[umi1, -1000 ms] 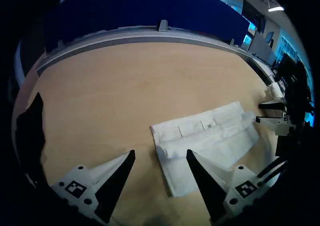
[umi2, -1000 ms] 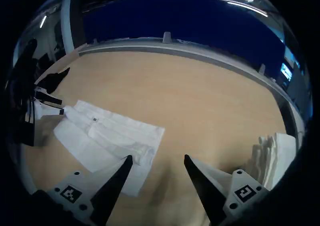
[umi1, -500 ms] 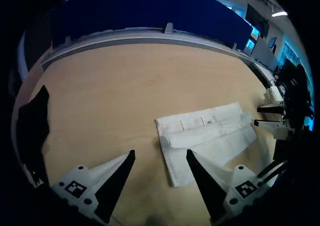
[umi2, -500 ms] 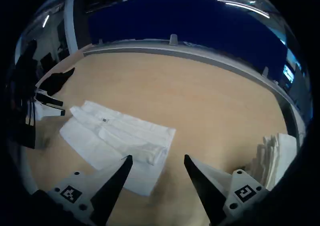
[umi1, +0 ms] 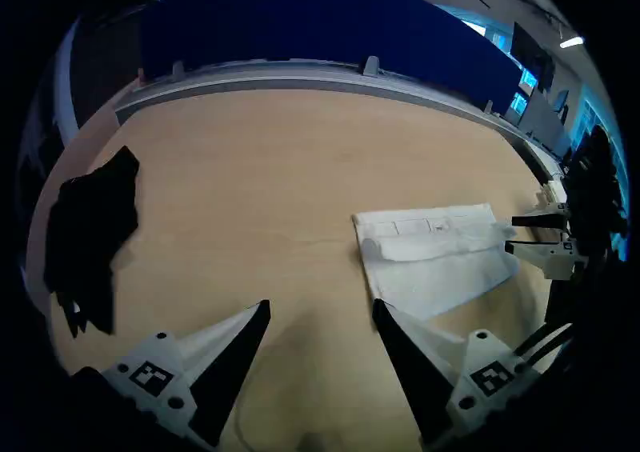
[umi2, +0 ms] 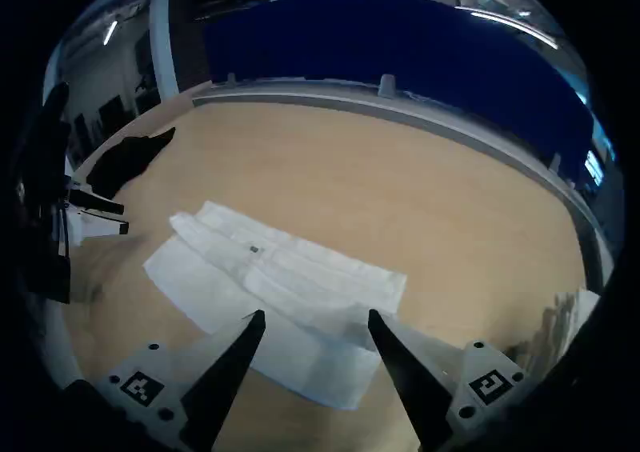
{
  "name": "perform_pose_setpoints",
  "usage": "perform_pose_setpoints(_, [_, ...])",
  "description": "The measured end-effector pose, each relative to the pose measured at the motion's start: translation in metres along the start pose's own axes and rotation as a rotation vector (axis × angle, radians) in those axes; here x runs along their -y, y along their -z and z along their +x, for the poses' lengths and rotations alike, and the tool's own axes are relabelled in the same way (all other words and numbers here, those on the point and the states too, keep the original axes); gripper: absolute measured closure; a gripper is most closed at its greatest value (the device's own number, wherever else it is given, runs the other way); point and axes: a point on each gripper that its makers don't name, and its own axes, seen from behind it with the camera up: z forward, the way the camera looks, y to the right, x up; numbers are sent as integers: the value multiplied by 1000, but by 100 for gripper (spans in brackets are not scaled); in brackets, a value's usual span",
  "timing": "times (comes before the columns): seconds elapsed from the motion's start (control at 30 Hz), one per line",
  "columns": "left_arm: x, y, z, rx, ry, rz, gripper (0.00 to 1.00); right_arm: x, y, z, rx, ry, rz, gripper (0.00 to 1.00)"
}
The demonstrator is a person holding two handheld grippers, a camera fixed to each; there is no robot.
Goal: Fold towel
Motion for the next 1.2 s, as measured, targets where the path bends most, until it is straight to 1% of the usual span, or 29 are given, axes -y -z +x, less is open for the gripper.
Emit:
perform_pose_setpoints(0.4, [40, 41, -39, -14, 77, 89, 5, 53, -20, 7, 14, 65, 86, 0])
perform_pose_setpoints(0.67, [61, 66, -64, -16, 124, 136, 5, 88, -35, 3, 34, 107, 144, 0])
perform_pose_setpoints(0.8, [68, 75, -74, -15, 142, 152, 5, 102, -40, 1, 46, 123, 165, 0])
perform_pose_setpoints(0.97, [75, 80, -82, -14, 157, 164, 5, 110, -44, -2, 53, 135, 178, 0])
perform_pose_setpoints(1.2, [77, 83, -85, -15, 168, 165, 5, 112, -49, -1, 59, 130, 186, 0])
